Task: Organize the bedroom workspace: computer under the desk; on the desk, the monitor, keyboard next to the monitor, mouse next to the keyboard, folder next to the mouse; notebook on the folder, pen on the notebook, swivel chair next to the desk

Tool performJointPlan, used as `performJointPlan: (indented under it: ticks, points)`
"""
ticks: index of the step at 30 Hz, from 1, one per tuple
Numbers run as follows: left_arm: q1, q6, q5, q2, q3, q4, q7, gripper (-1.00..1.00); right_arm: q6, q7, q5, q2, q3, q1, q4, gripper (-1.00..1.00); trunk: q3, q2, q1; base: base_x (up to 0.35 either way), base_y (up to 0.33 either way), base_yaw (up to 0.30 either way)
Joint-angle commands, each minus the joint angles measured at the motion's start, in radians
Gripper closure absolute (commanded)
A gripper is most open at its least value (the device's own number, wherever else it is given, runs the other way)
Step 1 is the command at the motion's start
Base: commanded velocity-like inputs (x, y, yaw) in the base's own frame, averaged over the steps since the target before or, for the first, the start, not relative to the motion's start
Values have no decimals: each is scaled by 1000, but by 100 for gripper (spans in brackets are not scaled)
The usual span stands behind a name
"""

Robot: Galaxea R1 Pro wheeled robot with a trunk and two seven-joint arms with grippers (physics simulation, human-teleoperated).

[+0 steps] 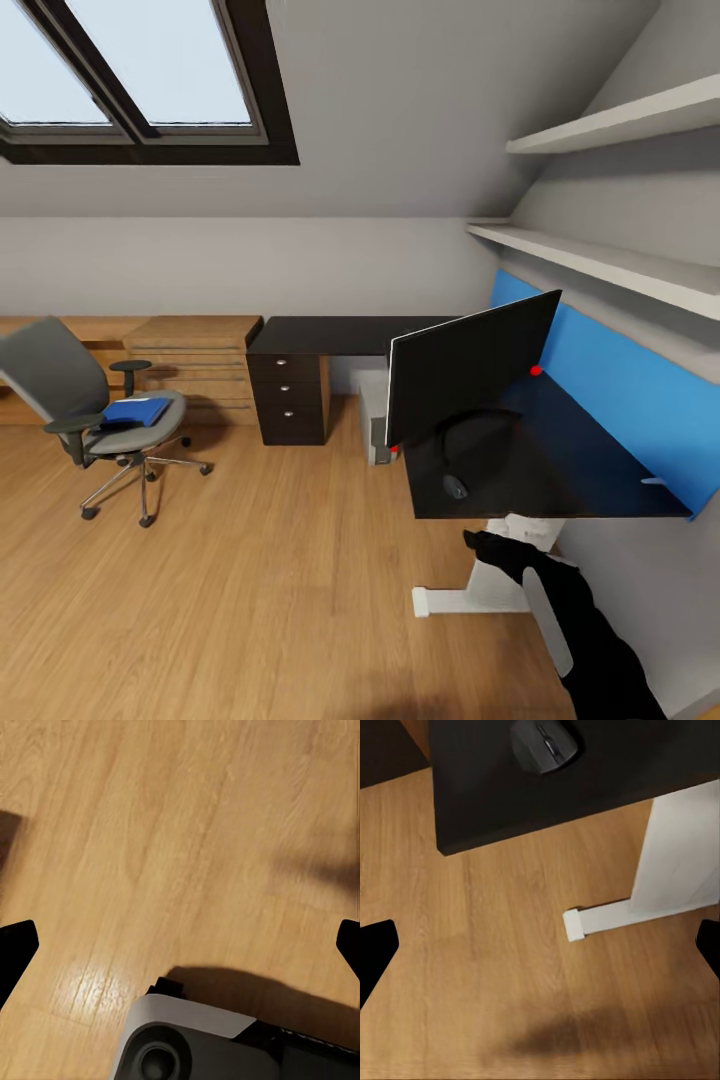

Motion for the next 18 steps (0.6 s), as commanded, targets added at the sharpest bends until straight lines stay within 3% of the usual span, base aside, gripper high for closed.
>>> performJointPlan:
  ticks: [1, 4, 7, 11, 14, 15, 16, 18]
  points:
    - [0, -8, 3, 0, 1, -2, 1, -100, -5, -5, -9, 0, 3, -1, 0, -100, -1, -1, 0, 0, 0, 0]
    - [0, -49, 4, -1, 1, -2, -1, -100, -40, -5, -14, 0, 10, -1, 1, -100, -1, -1, 0, 0, 0, 0]
    - [0, -148, 3, -5, 0, -46, -4, -100, -62, -6, -13, -2, 22, -2, 1, -100, -1, -1, 0, 0, 0, 0]
    - [0, -138, -2, -7, 0, -151, -3, -100, -68, -4, -7, -4, 40, -1, 1, -100, -1, -1, 0, 0, 0, 0]
    - [0, -88, -6, -6, -1, -227, -3, -100, -71, -2, 5, -6, 58, 0, -1, -100, -1, -1, 0, 16, 0, 0]
    - [0, -4, -8, -4, 0, -308, -2, -100, -73, 0, 22, -6, 77, 1, -2, -100, -1, -1, 0, 171, 0, 0]
    - [0, 30, -9, -4, 0, -334, -2, -100, -74, 0, 28, -6, 84, 1, -3, -100, -1, -1, 0, 202, 0, 0]
    - [0, 166, -7, -3, 2, -403, -1, -100, -75, -1, 51, -5, 101, 1, -3, -100, -1, -1, 0, 261, 0, 0]
